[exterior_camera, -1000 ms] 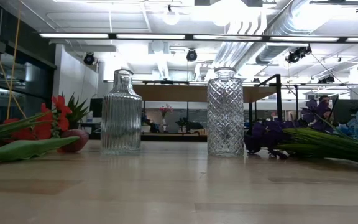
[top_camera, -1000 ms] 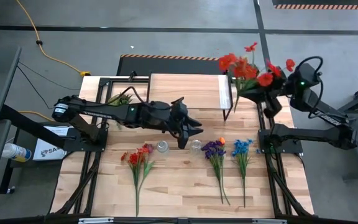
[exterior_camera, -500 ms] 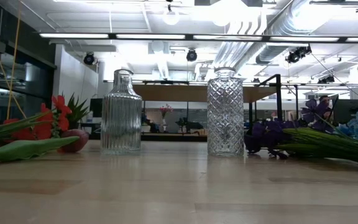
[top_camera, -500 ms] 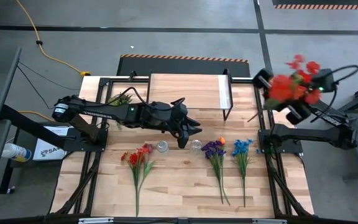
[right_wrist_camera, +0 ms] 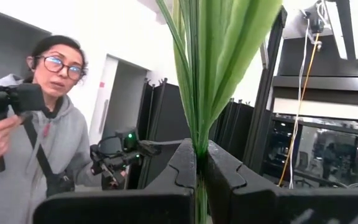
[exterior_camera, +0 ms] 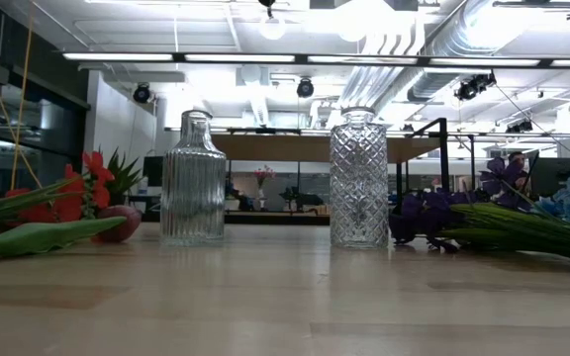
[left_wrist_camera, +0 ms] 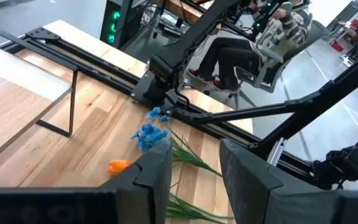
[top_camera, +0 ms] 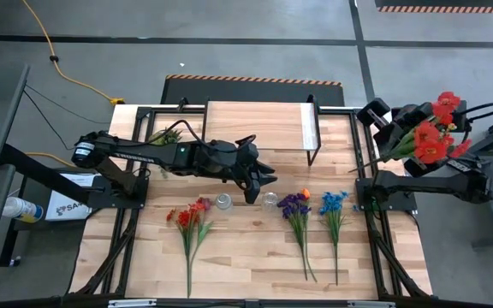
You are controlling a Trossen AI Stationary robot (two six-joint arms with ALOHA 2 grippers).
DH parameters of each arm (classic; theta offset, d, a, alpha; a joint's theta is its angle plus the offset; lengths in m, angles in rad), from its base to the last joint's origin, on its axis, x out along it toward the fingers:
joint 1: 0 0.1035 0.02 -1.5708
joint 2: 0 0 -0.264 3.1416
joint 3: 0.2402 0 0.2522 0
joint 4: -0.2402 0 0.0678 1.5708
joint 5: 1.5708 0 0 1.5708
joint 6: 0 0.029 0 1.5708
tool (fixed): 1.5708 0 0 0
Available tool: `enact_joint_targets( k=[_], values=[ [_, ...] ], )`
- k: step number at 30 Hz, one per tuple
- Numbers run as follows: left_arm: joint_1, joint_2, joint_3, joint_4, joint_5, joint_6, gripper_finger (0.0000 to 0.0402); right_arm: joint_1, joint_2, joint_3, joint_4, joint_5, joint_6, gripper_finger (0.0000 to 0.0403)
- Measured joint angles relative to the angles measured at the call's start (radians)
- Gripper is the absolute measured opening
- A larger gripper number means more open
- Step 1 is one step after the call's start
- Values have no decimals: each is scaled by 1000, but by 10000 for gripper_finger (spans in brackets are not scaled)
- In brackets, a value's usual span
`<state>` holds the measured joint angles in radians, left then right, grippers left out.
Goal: Pick and place flowers into a vace then onto a shelf
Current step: Put the left orange flowers into the right transparent vase
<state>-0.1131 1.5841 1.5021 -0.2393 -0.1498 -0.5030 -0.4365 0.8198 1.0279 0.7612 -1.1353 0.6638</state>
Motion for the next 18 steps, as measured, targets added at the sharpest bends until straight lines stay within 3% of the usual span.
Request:
enact_joint_targets(
  k=[10,18],
  values=[
    [0,0,0,-24,-2,0,166,1,29,0,-24,6,-10,4],
    [2,-8,0,-265,-2,-50,166,1,77,0,-254,30,-139,4]
  ],
)
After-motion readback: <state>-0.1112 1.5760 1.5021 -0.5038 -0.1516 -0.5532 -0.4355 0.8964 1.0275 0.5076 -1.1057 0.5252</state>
